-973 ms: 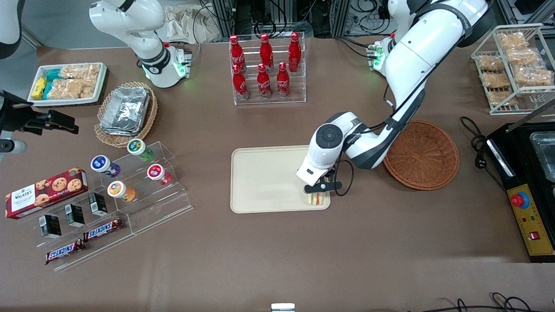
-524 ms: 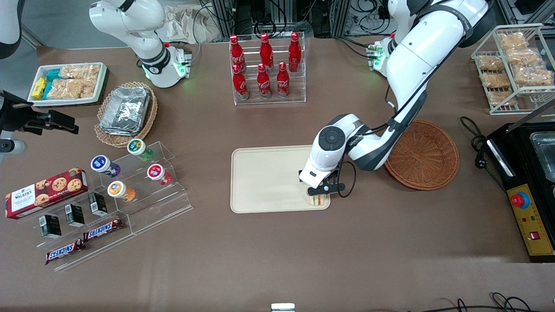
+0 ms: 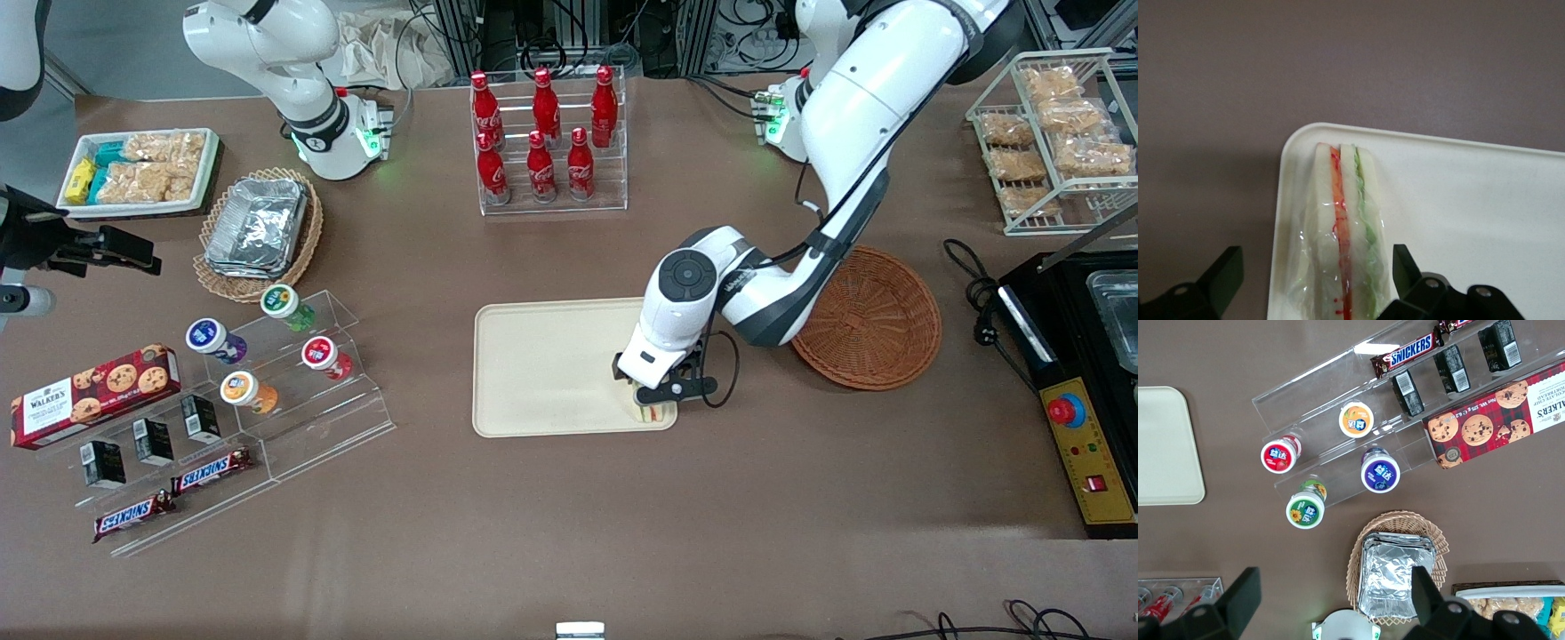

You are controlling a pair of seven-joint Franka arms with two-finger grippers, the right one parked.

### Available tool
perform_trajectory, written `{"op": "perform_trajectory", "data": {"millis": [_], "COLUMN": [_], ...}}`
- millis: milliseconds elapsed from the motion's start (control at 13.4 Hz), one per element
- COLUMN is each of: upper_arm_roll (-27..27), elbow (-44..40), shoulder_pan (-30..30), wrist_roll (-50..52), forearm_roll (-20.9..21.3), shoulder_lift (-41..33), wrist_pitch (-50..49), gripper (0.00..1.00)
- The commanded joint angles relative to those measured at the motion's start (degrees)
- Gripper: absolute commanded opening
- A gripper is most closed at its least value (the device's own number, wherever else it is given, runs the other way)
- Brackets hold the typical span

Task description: Place sandwich from basket to tray

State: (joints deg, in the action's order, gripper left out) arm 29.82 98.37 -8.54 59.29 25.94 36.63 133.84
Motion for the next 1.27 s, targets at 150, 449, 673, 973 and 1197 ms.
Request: {"op": "perform_trajectory", "data": {"millis": [150,449,673,973,1197], "upper_arm_roll": [0.24,0.16,0.15,0.15,-0.2], "elbow": [-1.16,-2.13,-6.68,-17.23,-20.59], "shoulder_pan": [2.37,9.75,15.46,21.44,23.47], "wrist_roll": [-4.69,-16.63,-27.09,-35.81,-37.85], "forearm_roll": [-5.62,-12.57,-13.9,-14.34,-13.99], "shoulder_lift": [-5.06,-12.97,-15.97,-17.2,-17.99], "wrist_pitch": [-7.87,-17.01,-25.35,-36.35,-38.39], "gripper": [0.99,0.99,0.99,0.99,0.99]}}
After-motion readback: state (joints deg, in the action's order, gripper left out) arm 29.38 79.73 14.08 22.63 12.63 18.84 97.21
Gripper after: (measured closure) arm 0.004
